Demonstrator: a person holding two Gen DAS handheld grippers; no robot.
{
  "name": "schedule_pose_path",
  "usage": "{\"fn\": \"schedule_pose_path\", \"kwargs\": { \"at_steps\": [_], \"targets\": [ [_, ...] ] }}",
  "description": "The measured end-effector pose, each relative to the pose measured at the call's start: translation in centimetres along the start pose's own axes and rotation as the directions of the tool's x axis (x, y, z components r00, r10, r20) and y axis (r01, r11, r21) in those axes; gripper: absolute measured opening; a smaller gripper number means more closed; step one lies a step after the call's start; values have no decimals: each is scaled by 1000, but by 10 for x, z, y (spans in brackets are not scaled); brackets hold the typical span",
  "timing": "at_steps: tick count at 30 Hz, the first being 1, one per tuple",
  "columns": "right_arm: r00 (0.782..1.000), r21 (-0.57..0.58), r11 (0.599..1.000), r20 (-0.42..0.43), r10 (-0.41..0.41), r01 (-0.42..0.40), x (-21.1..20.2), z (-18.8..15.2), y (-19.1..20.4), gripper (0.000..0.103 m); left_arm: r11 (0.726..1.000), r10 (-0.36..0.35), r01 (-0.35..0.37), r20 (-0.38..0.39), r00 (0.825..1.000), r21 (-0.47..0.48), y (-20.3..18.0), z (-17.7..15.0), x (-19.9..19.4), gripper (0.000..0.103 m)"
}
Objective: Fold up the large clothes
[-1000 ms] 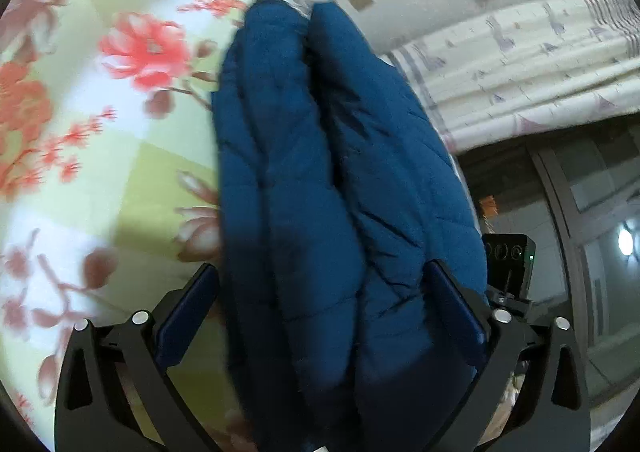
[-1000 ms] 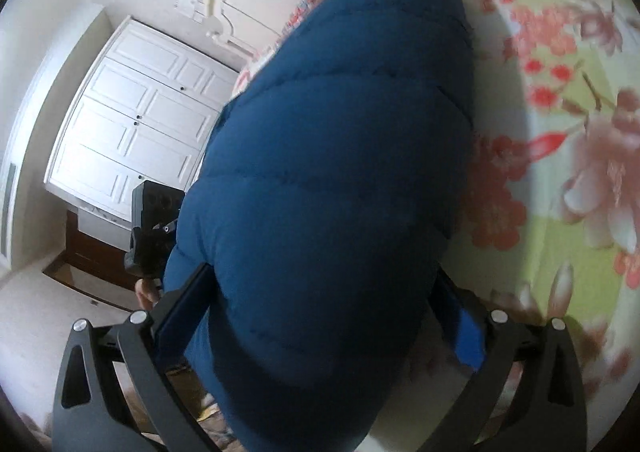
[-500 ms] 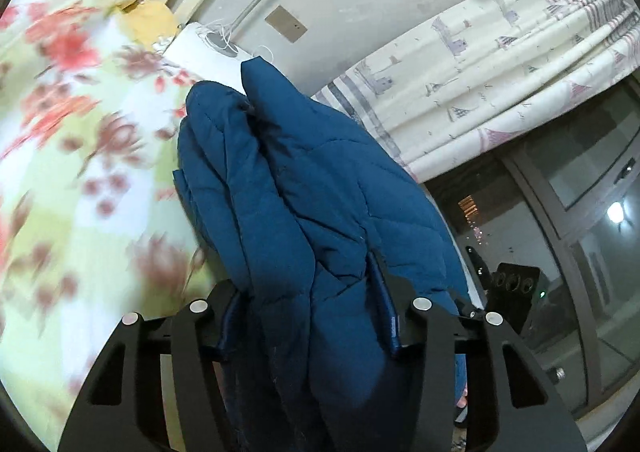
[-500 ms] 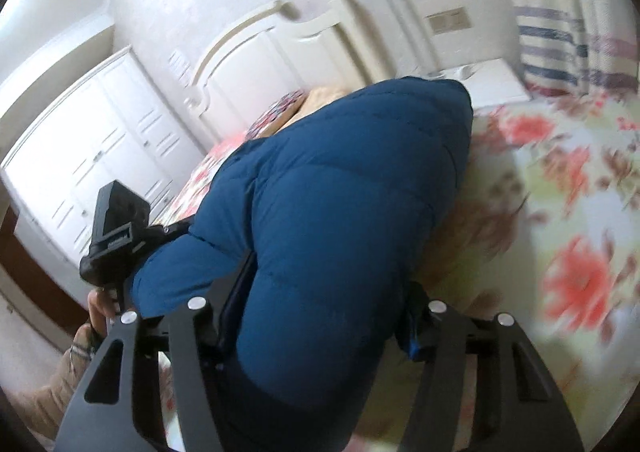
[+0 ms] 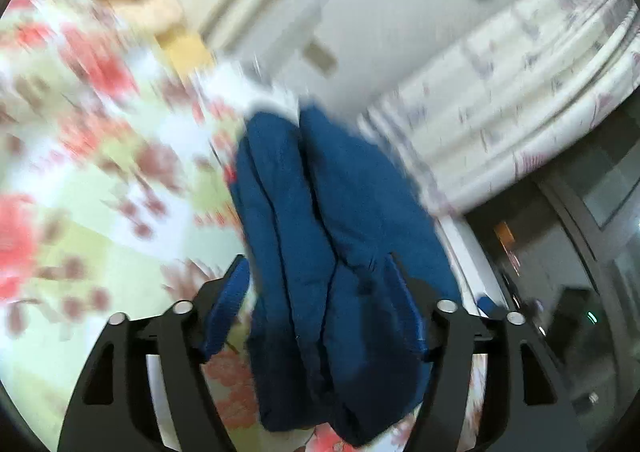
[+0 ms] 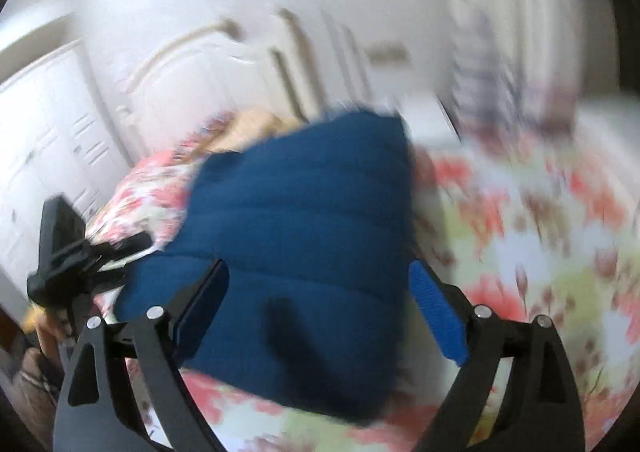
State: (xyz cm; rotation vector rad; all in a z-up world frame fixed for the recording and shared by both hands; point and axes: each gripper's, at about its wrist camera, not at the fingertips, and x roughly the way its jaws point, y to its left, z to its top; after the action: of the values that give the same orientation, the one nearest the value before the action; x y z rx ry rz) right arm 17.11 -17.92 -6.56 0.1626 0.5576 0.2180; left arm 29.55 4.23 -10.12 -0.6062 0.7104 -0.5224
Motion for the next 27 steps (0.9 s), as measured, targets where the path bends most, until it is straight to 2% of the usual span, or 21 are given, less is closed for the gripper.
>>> {"fn": "schedule_pose_path", "kwargs": {
  "at_steps": [2, 3, 5, 6, 7, 8, 9, 10, 11, 12, 13, 14, 17, 19, 21, 23, 24, 25, 27],
  "targets": [
    [1000, -139, 990, -11, 5, -6, 7, -3, 50, 91, 999, 37, -34, 130, 991, -26, -5, -6, -29, 91],
    [1000, -208, 978, -11, -14, 12, 13, -7, 73, 91, 997, 75, -68, 205, 976, -37, -8, -11, -48, 92],
    [997, -377, 925, -44, -66, 45, 36, -31, 121, 91, 994, 108, -109, 246, 963, -7, -20, -14, -65, 92],
    [991, -462, 884, -71, -112, 67, 50, -45, 139, 92, 989, 128, -141, 254, 959, 35, -30, -16, -75, 93],
    [986, -520, 848, -66, -155, 99, 57, -53, 151, 93, 979, 151, -181, 266, 952, 90, -42, -17, -85, 93],
    [980, -594, 795, -55, -193, 123, 59, -68, 164, 93, 964, 171, -220, 282, 944, 151, -55, -18, -95, 94],
    [981, -624, 774, -61, -185, 107, 53, -75, 170, 93, 947, 187, -252, 298, 936, 198, -65, -19, -104, 94],
    [988, -621, 782, -75, -132, 57, 37, -79, 172, 90, 925, 210, -293, 316, 925, 242, -75, -21, -113, 95],
    [993, -598, 802, -89, -77, 9, 23, -76, 170, 90, 887, 250, -356, 343, 905, 293, -88, -24, -125, 99],
    [996, -558, 830, -87, -27, -26, 2, -71, 164, 90, 864, 268, -390, 365, 892, 319, -97, -26, -131, 99],
    [998, -519, 854, -62, -4, -28, -16, -64, 159, 90, 836, 288, -431, 397, 871, 339, -106, -29, -140, 99],
    [1000, -464, 886, -22, 17, -25, -38, -53, 148, 91, 801, 311, -483, 442, 841, 355, -119, -34, -149, 99],
    [994, -288, 958, 101, 46, -15, -107, -17, 109, 94, 734, 338, -566, 519, 785, 377, -148, -46, -162, 99],
    [986, -210, 977, 169, 4, 32, -143, 0, 94, 101, 713, 346, -584, 531, 774, 387, -166, -52, -164, 99],
    [975, -133, 986, 213, -67, 96, -176, 9, 77, 101, 710, 347, -584, 526, 776, 393, -183, -61, -164, 99],
    [973, -70, 988, 199, -120, 136, -190, 8, 71, 101, 724, 343, -573, 520, 782, 384, -195, -74, -166, 99],
    [974, -60, 988, 187, -129, 143, -192, 6, 69, 101, 726, 351, -576, 518, 780, 375, -197, -80, -166, 99],
    [975, -55, 987, 177, -137, 149, -194, 2, 68, 101, 720, 364, -587, 519, 774, 370, -199, -87, -165, 99],
    [971, -38, 980, 150, -187, 195, -191, -10, 67, 101, 700, 379, -600, 510, 772, 388, -201, -99, -159, 99]
  ]
}}
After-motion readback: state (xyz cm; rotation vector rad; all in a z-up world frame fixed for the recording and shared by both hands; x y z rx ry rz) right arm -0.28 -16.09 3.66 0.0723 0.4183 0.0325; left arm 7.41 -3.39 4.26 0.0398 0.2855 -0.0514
